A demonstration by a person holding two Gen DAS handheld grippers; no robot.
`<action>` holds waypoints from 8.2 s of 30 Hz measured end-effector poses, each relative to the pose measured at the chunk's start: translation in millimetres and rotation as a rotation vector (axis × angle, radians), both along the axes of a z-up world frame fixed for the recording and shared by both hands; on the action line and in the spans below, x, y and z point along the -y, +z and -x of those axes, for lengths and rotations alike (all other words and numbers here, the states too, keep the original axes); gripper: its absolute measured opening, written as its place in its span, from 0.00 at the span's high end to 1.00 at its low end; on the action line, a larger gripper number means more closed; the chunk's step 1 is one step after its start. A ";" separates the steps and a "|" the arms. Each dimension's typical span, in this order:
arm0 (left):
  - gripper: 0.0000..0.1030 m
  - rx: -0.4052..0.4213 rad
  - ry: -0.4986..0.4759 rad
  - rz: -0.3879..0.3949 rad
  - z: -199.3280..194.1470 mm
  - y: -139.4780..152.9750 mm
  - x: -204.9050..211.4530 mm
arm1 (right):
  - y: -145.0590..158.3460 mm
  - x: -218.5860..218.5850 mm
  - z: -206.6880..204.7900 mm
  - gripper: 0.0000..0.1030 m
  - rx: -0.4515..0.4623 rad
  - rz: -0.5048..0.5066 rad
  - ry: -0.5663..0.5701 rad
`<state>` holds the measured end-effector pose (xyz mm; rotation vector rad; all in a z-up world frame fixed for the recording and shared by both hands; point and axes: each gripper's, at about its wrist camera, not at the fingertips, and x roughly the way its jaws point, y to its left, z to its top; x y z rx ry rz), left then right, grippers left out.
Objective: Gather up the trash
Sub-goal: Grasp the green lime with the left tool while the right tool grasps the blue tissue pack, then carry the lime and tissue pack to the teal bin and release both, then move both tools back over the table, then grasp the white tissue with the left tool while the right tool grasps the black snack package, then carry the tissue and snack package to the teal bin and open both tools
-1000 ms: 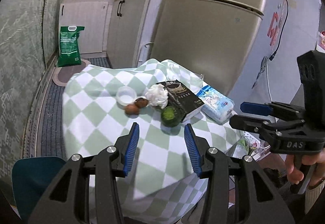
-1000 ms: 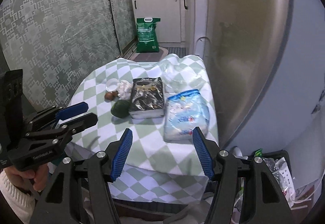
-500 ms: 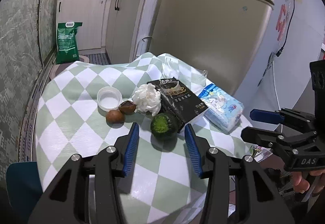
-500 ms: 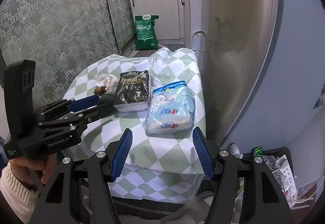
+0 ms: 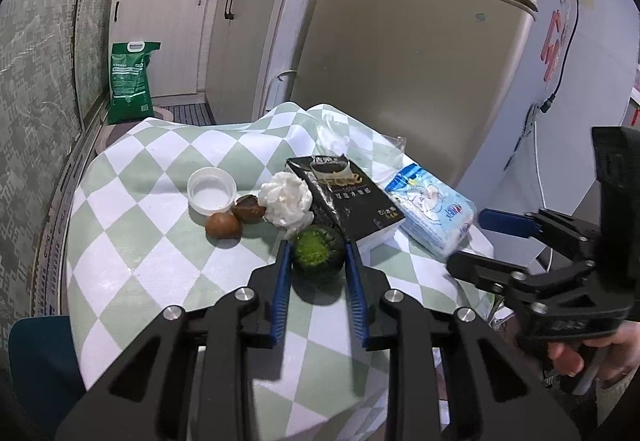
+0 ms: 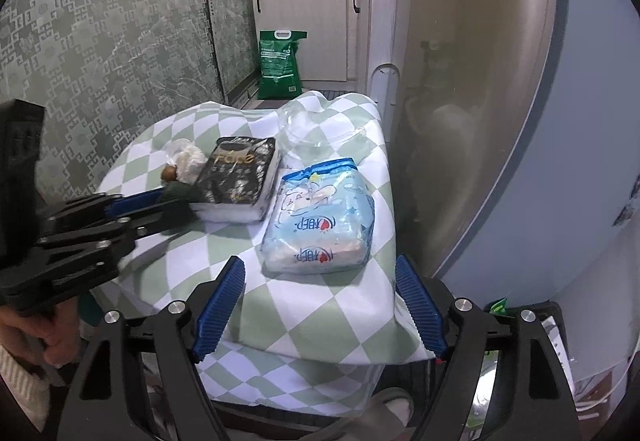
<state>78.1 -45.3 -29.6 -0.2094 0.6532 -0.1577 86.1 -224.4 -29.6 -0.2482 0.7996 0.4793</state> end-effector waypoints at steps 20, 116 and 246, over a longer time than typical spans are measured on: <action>0.72 0.042 -0.028 0.040 34.9 17.4 -23.5 | -11.4 -25.5 -21.9 0.28 0.077 0.086 -0.064; 0.72 -0.167 0.382 0.011 173.7 -25.6 -232.4 | -54.0 -318.2 92.1 0.29 -0.113 0.163 0.405; 0.84 0.017 0.175 0.058 93.1 20.7 -123.9 | 1.3 -89.2 -1.1 0.51 0.069 -0.041 -0.049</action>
